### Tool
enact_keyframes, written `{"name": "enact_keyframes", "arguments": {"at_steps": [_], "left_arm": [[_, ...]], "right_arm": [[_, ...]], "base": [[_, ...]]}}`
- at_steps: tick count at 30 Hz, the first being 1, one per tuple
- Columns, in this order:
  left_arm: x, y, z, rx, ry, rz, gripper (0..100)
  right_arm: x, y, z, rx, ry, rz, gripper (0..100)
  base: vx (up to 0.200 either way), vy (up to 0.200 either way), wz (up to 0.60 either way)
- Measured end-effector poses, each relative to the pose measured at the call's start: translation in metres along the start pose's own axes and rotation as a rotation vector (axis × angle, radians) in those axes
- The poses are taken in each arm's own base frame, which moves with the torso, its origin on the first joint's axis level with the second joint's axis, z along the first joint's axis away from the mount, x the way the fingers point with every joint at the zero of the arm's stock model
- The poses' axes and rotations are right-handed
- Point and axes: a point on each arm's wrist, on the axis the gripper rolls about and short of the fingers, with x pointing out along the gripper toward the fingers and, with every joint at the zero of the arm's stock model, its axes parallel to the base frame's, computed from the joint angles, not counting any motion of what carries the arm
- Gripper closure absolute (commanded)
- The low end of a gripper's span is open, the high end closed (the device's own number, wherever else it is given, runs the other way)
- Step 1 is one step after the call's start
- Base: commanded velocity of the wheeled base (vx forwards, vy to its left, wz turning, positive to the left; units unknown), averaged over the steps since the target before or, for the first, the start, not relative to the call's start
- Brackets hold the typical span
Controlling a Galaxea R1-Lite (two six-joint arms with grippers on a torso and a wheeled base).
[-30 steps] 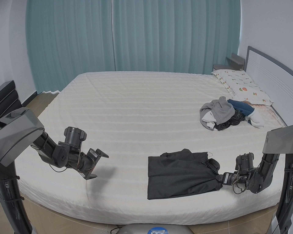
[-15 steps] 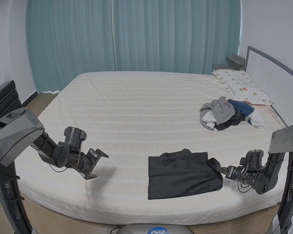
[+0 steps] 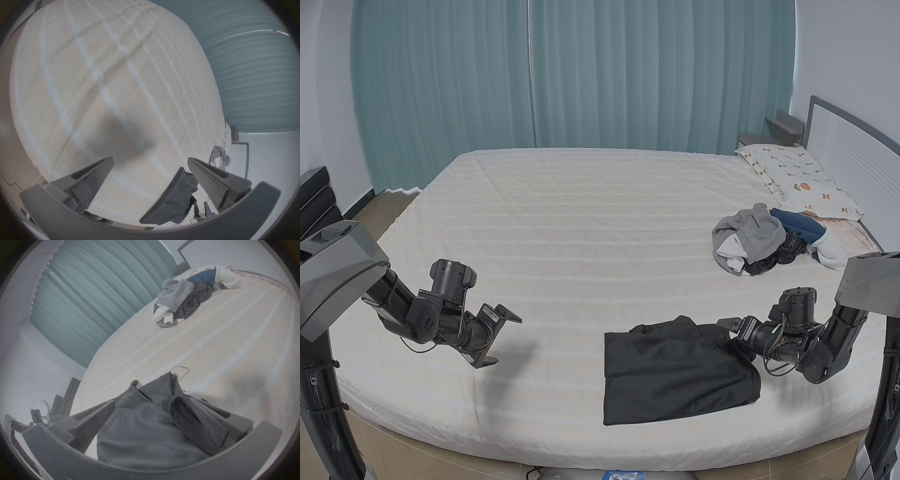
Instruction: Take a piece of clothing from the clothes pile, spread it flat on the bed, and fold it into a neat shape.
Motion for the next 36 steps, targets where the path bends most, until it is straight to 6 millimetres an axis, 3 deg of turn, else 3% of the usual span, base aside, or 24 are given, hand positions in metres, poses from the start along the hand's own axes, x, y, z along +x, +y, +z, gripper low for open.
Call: {"name": "enact_keyframes", "arguments": {"at_steps": [11, 24, 30, 36], "left_arm": [[0.0, 0.0, 0.0, 0.002, -0.001, 0.003, 0], [0.001, 0.0, -0.001, 0.003, -0.001, 0.003, 0], [0.001, 0.001, -0.001, 0.005, -0.007, 0.008, 0], [0.002, 0.001, -0.001, 0.003, -0.009, 0.011, 0]], "right_arm": [[0.011, 0.001, -0.006, 0.081, 0.067, -0.073, 0], [-0.013, 0.005, -0.005, 0.086, 0.101, -0.137, 0], [-0.007, 0.004, -0.011, 0.094, 0.126, -0.156, 0], [0.012, 0.006, -0.006, 0.135, 0.085, -0.161, 0]], "base": [[0.0, 0.0, 0.0], [0.0, 0.0, 0.0], [0.0, 0.0, 0.0], [0.0, 0.0, 0.0]]}}
